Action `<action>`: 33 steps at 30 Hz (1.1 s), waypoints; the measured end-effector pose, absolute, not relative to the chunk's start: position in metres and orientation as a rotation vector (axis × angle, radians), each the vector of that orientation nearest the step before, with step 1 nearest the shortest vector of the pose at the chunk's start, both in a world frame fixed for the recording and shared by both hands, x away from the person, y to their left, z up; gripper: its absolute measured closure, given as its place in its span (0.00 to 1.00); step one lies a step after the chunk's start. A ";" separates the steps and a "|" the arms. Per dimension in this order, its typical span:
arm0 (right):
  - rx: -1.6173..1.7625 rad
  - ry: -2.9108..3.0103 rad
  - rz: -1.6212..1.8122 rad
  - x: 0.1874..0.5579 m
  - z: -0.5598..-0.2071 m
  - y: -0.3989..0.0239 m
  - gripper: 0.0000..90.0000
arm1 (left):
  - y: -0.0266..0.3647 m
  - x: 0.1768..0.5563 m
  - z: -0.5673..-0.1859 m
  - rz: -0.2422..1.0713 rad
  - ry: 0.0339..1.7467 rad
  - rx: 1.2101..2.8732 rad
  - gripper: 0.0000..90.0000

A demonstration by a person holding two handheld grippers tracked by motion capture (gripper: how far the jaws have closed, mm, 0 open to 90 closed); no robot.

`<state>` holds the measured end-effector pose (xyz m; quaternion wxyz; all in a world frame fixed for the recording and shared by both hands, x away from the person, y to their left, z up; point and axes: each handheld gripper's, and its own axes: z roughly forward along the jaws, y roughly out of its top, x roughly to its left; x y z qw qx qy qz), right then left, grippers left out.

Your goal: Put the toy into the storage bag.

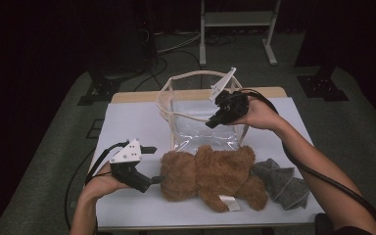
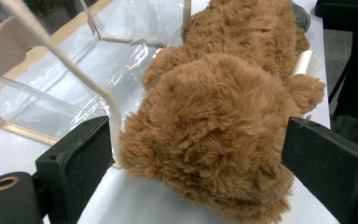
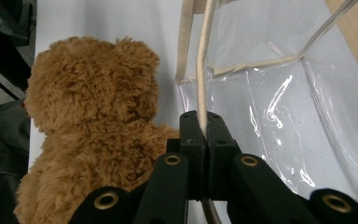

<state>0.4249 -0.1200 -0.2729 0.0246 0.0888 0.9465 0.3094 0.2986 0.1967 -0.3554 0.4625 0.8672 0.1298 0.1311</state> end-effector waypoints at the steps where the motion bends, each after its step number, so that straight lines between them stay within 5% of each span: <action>1: 0.279 2.933 0.954 0.423 -0.273 -0.120 0.97 | 0.197 0.299 -0.355 0.321 0.321 2.132 0.09; 8: 0.300 2.931 0.959 0.422 -0.274 -0.122 0.94 | 0.197 0.299 -0.357 0.317 0.325 2.134 0.09; 17: 0.325 2.847 1.102 0.413 -0.244 -0.135 0.51 | 0.197 0.299 -0.357 0.320 0.326 2.132 0.09; 25: 0.230 2.831 1.142 0.380 -0.224 -0.141 0.41 | 0.198 0.300 -0.358 0.324 0.340 2.135 0.09; 33: 0.162 2.925 1.076 0.355 -0.261 -0.130 0.36 | 0.199 0.299 -0.359 0.324 0.346 2.138 0.09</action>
